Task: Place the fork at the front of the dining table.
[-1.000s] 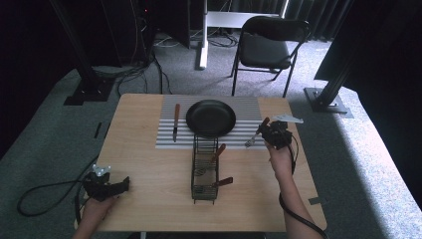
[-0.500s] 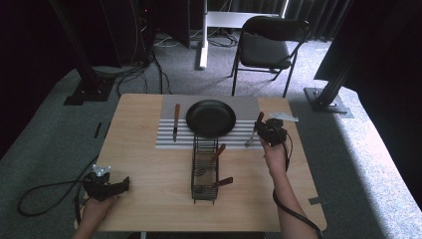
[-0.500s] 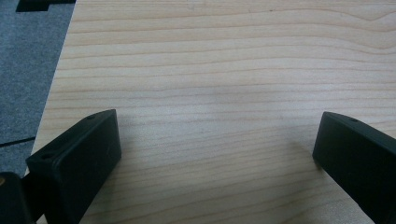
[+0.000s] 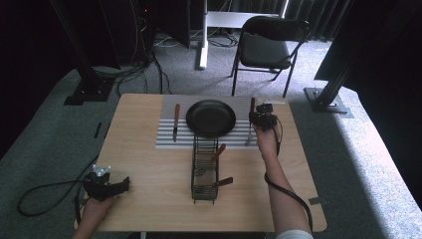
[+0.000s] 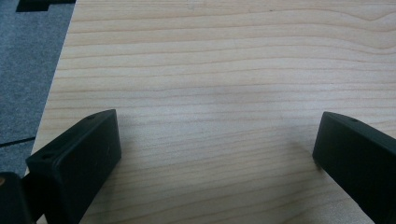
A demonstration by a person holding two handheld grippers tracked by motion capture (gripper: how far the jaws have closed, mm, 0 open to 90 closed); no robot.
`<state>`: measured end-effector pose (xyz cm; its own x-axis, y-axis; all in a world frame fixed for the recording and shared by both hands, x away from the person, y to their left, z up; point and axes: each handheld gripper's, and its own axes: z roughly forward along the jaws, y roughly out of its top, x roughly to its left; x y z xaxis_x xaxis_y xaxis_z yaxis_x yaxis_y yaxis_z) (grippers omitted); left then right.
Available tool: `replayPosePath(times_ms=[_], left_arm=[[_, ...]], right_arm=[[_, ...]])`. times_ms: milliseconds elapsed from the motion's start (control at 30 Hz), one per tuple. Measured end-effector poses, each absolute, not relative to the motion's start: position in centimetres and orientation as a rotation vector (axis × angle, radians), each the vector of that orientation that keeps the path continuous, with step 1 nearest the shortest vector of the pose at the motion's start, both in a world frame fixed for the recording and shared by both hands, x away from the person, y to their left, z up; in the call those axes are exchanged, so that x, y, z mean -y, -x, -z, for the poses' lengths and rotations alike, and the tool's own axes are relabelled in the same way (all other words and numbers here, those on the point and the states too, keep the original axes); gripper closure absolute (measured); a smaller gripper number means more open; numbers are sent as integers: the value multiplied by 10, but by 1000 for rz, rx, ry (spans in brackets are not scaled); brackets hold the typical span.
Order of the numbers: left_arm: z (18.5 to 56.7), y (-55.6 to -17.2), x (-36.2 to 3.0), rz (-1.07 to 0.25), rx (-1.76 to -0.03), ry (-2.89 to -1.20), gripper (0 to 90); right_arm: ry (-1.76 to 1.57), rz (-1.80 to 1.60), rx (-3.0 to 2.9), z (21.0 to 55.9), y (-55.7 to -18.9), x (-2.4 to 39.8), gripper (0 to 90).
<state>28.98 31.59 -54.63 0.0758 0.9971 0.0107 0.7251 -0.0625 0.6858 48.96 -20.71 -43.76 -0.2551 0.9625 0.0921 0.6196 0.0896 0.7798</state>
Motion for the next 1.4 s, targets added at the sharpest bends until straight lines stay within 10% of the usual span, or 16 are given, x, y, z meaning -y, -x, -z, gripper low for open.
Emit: replayPosePath(times_ms=[733, 1400], left_arm=[[546, -290, -316, -687, -1702, -1840, 7], [546, -290, -316, -687, -1701, -1842, 8]], right_arm=[[-1826, -702, -2047, 499, -599, 177, 804], [-1820, -911, -2036, 467, -557, 185, 614]])
